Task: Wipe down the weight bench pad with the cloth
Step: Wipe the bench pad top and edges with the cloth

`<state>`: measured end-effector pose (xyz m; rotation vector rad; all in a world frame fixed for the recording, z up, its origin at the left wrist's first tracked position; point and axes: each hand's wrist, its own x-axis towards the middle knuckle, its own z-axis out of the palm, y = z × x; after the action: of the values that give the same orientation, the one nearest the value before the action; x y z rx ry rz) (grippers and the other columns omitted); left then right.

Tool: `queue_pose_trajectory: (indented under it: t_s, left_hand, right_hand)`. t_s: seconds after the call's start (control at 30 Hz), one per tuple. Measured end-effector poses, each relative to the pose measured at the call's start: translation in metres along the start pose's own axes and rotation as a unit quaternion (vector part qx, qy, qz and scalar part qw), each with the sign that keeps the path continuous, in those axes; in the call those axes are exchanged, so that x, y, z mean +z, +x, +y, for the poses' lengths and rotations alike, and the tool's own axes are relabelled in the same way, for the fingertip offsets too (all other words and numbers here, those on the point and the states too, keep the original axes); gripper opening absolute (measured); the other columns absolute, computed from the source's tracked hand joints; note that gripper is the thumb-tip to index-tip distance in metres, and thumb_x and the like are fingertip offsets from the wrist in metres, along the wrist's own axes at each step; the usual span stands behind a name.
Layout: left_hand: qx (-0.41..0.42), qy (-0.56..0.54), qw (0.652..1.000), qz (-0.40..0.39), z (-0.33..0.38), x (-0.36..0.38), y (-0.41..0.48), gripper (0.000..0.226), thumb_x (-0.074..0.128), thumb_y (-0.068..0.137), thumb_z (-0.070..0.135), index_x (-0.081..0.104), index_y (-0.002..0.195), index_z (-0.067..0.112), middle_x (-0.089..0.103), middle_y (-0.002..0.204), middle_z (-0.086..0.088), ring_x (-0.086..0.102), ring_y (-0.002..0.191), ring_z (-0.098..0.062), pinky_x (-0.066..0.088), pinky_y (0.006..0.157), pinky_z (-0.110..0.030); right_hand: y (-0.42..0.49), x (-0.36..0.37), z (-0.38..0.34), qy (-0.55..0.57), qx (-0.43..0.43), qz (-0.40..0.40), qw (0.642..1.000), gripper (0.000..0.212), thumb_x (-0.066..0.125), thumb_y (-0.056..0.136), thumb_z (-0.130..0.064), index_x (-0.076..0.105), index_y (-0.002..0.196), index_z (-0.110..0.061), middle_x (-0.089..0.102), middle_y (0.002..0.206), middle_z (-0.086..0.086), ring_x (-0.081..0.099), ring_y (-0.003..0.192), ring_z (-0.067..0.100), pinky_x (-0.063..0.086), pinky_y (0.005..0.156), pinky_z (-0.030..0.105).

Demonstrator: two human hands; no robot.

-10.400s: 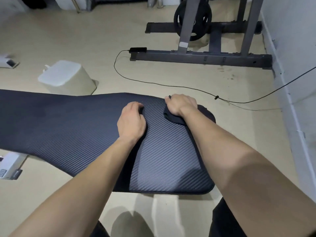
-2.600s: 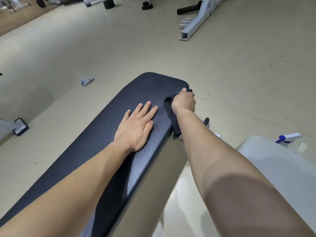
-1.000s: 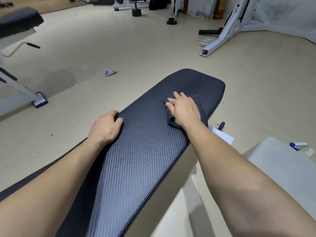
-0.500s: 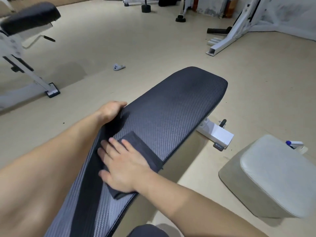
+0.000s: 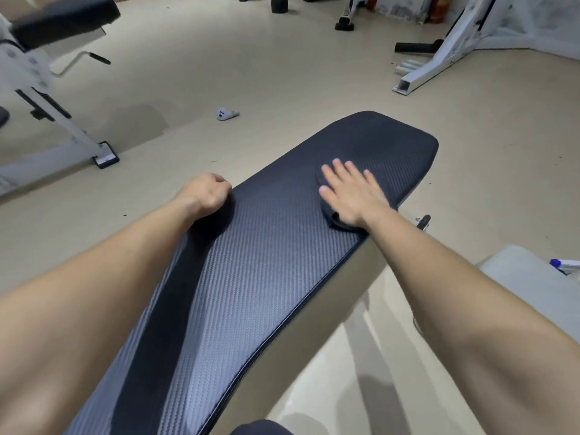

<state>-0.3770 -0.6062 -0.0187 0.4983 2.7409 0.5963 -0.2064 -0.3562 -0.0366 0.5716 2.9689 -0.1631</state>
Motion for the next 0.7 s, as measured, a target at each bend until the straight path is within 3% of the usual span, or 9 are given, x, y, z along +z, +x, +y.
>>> queue_pose_trajectory:
  t_s: [0.07, 0.13, 0.2, 0.3, 0.43, 0.57, 0.7]
  left_hand:
    - [-0.013, -0.004, 1.0, -0.004, -0.013, -0.005, -0.009, 0.032, 0.044, 0.094, 0.028, 0.068, 0.103, 0.01, 0.068, 0.115, -0.015, 0.059, 0.107, -0.033, 0.044, 0.092, -0.035]
    - [-0.023, -0.021, 1.0, -0.005, -0.026, -0.013, -0.021, 0.035, 0.041, 0.094, 0.035, 0.065, 0.101, 0.01, 0.067, 0.115, -0.016, 0.059, 0.107, -0.034, 0.045, 0.096, -0.037]
    - [-0.03, -0.05, 0.998, 0.008, -0.037, -0.026, -0.035, 0.037, 0.036, 0.096, 0.038, 0.061, 0.099, 0.011, 0.067, 0.113, -0.019, 0.059, 0.107, -0.036, 0.045, 0.099, -0.041]
    - [-0.055, -0.052, 0.996, 0.042, -0.057, -0.053, -0.059, 0.044, 0.035, 0.101, 0.035, 0.063, 0.111, 0.003, 0.066, 0.117, -0.022, 0.058, 0.112, -0.037, 0.044, 0.1, -0.04]
    - [-0.105, -0.015, 0.993, 0.045, -0.102, -0.082, -0.094, 0.045, 0.036, 0.102, 0.036, 0.063, 0.118, 0.003, 0.064, 0.124, -0.02, 0.056, 0.117, -0.036, 0.043, 0.099, -0.036]
    - [-0.155, 0.057, 0.986, -0.016, -0.148, -0.09, -0.134, 0.05, 0.035, 0.103, 0.039, 0.058, 0.132, 0.006, 0.055, 0.141, -0.017, 0.049, 0.13, -0.036, 0.037, 0.108, -0.037]
    - [-0.193, 0.078, 0.977, -0.053, -0.201, -0.091, -0.173, 0.052, 0.034, 0.104, 0.042, 0.055, 0.137, 0.007, 0.05, 0.147, -0.016, 0.046, 0.134, -0.033, 0.033, 0.111, -0.035]
  right_hand:
    - [0.01, -0.001, -0.025, 0.031, 0.059, -0.008, 0.998, 0.061, 0.012, 0.104, -0.048, 0.001, 0.16, -0.027, -0.009, 0.167, -0.001, -0.01, 0.153, 0.023, -0.003, 0.122, 0.048]
    - [0.007, 0.001, -0.079, 0.042, 0.037, -0.011, 0.998, 0.061, 0.011, 0.103, -0.048, 0.0, 0.16, -0.026, -0.01, 0.167, 0.0, -0.012, 0.153, 0.026, -0.005, 0.122, 0.049]
    - [-0.009, 0.011, -0.151, 0.04, -0.053, -0.01, 0.998, 0.061, 0.011, 0.103, -0.047, 0.002, 0.16, -0.026, -0.009, 0.167, 0.001, -0.012, 0.153, 0.026, -0.005, 0.122, 0.05]
    - [-0.056, 0.025, -0.253, 0.048, -0.183, -0.033, 0.981, 0.062, 0.016, 0.102, -0.047, 0.007, 0.16, -0.025, -0.005, 0.168, 0.002, -0.011, 0.153, 0.027, -0.005, 0.121, 0.051]
    - [-0.137, 0.043, -0.335, 0.011, -0.303, -0.043, 0.952, 0.063, 0.017, 0.103, -0.047, 0.005, 0.16, -0.024, -0.002, 0.168, 0.003, -0.01, 0.152, 0.028, -0.008, 0.12, 0.05]
    - [-0.211, 0.053, -0.359, -0.023, -0.445, -0.08, 0.892, 0.062, 0.015, 0.104, -0.047, 0.003, 0.16, -0.025, -0.008, 0.167, 0.0, -0.015, 0.152, 0.026, -0.01, 0.12, 0.048]
    - [-0.225, 0.051, -0.321, -0.046, -0.512, -0.085, 0.854, 0.061, 0.013, 0.104, -0.051, -0.001, 0.159, -0.03, -0.011, 0.167, -0.003, -0.015, 0.152, 0.021, -0.007, 0.121, 0.048]
